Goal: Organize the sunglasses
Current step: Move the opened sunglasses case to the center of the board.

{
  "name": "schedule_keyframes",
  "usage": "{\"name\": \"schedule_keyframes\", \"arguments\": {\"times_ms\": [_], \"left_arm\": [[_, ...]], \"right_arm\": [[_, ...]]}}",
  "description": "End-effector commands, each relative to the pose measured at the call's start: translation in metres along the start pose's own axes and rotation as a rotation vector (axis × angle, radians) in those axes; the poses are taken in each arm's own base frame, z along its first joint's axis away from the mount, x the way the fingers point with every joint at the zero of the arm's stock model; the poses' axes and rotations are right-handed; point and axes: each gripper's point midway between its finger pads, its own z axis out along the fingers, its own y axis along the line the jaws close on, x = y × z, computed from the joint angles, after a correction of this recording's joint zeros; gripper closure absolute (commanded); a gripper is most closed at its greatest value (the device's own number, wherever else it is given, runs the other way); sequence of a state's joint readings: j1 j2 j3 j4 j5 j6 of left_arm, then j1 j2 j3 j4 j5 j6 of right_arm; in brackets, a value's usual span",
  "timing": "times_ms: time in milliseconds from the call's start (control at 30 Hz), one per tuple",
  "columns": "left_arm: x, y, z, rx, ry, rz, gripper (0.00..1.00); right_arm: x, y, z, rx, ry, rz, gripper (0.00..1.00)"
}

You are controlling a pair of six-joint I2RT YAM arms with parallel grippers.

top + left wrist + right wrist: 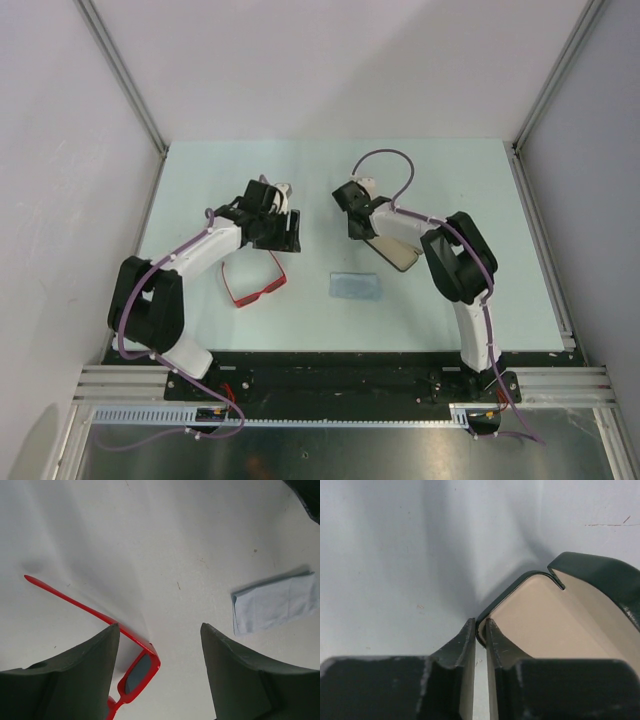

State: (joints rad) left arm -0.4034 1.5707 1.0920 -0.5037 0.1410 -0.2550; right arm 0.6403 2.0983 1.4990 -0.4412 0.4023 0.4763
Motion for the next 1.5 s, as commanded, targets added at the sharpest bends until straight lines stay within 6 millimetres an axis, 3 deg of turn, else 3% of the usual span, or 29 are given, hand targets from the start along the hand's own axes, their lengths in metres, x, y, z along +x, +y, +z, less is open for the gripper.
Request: {"name": "schedule_keyframes", "arguments": {"times_ms": [0,167,333,567,633,667,767,1000,1233,1367,1467], "left_arm": [[-0.011,0.002,-0.013,-0.001,-0.055,-0.013,0.28],[-0.014,0.007,-0.019,-0.001,-0.071,-0.038,0.28],[-0.015,0.009,-0.023,0.009,-0.081,-0.071,0.28],[-0.008,0.010,-0.026,0.013,-0.076,-0.094,0.27],[-0.007,0.010,-0.027,0.017,-0.077,-0.100,0.27],[-0.007,0.010,-0.026,0.017,-0.076,-0.103,0.27],[-0.005,0.009,-0.026,0.024,-0.070,-0.114,0.27],[-0.014,0.002,-0.038,0.048,-0.107,-0.127,0.26],[-0.013,-0.017,-0.050,0.139,-0.111,-0.156,0.22],[-0.004,-0.039,-0.051,0.220,-0.078,-0.178,0.22],[0.003,-0.067,-0.049,0.275,-0.055,-0.159,0.22]], "right_arm": [[0.001,0.016,0.003,-0.017,-0.004,-0.032,0.96],[0.016,0.044,-0.003,-0.183,-0.002,-0.282,1.00],[0.038,0.085,-0.027,-0.400,-0.023,-0.511,1.00],[0.053,0.108,-0.048,-0.456,-0.023,-0.550,1.00],[0.055,0.106,-0.047,-0.433,-0.013,-0.533,0.94],[0.055,0.102,-0.046,-0.415,-0.008,-0.523,0.80],[0.046,0.090,-0.051,-0.352,-0.013,-0.471,0.59],[0.003,0.078,-0.090,-0.339,-0.110,-0.366,0.36],[-0.020,0.041,-0.132,-0.268,-0.133,-0.234,0.29],[-0.020,0.009,-0.158,-0.215,-0.108,-0.069,0.31],[-0.007,-0.016,-0.161,-0.187,-0.075,0.032,0.34]]}}
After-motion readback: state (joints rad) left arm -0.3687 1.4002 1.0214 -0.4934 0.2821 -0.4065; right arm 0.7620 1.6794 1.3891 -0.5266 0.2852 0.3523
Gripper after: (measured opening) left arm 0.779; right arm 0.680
